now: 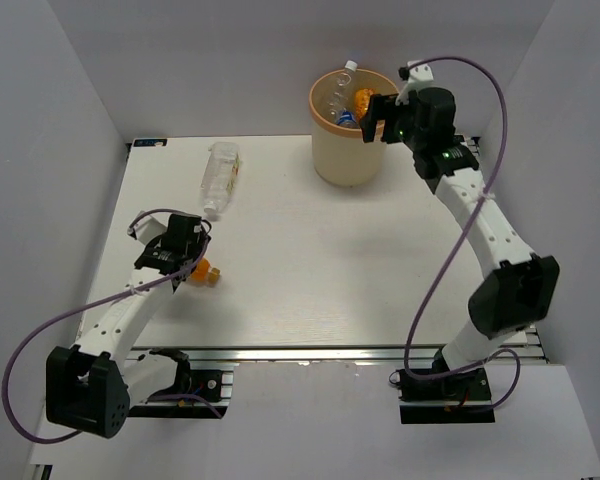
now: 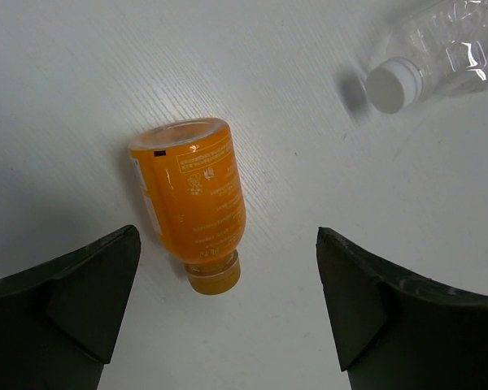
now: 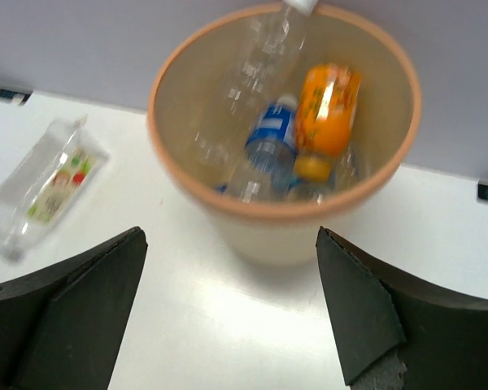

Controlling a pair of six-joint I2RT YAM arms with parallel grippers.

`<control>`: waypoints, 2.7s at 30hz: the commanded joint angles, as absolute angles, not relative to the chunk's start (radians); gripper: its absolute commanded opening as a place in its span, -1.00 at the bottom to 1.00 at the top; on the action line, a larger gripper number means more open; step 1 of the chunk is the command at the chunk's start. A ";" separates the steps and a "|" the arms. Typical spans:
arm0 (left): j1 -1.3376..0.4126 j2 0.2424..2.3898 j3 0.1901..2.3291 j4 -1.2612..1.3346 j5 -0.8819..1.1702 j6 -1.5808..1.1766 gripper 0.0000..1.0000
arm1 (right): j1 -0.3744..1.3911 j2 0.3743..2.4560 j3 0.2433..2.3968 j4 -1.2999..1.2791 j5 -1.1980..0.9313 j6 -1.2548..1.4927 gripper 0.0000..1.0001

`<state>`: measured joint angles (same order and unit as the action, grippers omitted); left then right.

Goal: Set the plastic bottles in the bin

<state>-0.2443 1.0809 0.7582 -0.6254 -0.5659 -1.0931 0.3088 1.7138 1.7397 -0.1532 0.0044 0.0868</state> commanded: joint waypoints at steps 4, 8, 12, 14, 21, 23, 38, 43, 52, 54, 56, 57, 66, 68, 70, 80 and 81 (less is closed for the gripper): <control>-0.232 1.153 0.730 -0.503 -0.528 -1.134 0.96 | 0.307 1.415 1.321 0.055 -0.094 0.127 0.79; -0.207 1.241 0.747 -0.509 -0.544 -1.157 0.96 | 0.307 1.315 1.174 0.083 -0.084 0.164 0.79; -0.173 1.318 0.746 -0.526 -0.571 -1.160 0.96 | 0.307 1.264 1.085 0.081 -0.086 0.181 0.79; -0.161 1.339 0.739 -0.506 -0.568 -1.147 0.96 | 0.307 1.259 1.045 0.089 -0.092 0.179 0.79; -0.160 1.388 0.726 -0.408 -0.558 -1.106 0.54 | 0.311 1.318 1.006 0.081 -0.360 0.101 0.79; -0.158 1.399 0.742 -0.416 -0.549 -1.106 0.30 | 0.317 1.313 0.994 0.089 -0.379 0.083 0.79; -0.383 1.210 0.791 -0.249 -0.399 -1.005 -0.53 | 0.621 1.408 1.087 -0.032 -0.503 -0.170 0.79; -0.484 1.207 0.805 -0.128 -0.386 -1.112 -0.54 | 0.713 1.494 1.164 -0.031 -0.486 -0.141 0.79; -0.655 1.290 0.916 -0.058 -0.506 -1.175 -0.53 | 0.767 1.604 1.232 0.018 -0.389 -0.066 0.79; -0.666 1.308 0.930 -0.048 -0.489 -1.174 -0.53 | 0.775 1.624 1.252 0.002 -0.393 -0.074 0.79; -0.676 1.310 0.924 -0.012 -0.473 -1.170 -0.52 | 0.776 1.634 1.253 0.002 -0.365 -0.074 0.79; -0.681 1.304 0.914 -0.008 -0.472 -1.172 -0.52 | 0.776 1.634 1.252 0.002 -0.351 -0.066 0.78; -0.693 1.282 0.923 0.032 -0.460 -1.097 0.39 | 0.775 1.595 1.220 0.057 -0.264 -0.006 -0.86; -0.693 1.290 0.943 0.011 -0.451 -1.078 0.96 | 0.773 1.591 1.218 0.054 -0.246 -0.006 -0.94; -0.693 1.298 0.978 0.002 -0.443 -1.025 0.96 | 0.765 1.583 1.213 0.055 -0.209 0.029 -0.97; -0.560 1.319 1.195 -0.236 -0.471 -0.865 0.96 | 0.528 1.552 1.317 0.003 -0.209 0.086 -0.99; -0.487 1.318 1.186 -0.245 -0.433 -0.870 0.96 | 0.503 1.552 1.337 0.002 -0.204 0.084 -0.98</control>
<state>-0.6003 1.3460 1.1763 -0.1734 -0.4839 -0.9092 0.5831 1.5879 1.2362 -0.0174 -0.2260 0.0612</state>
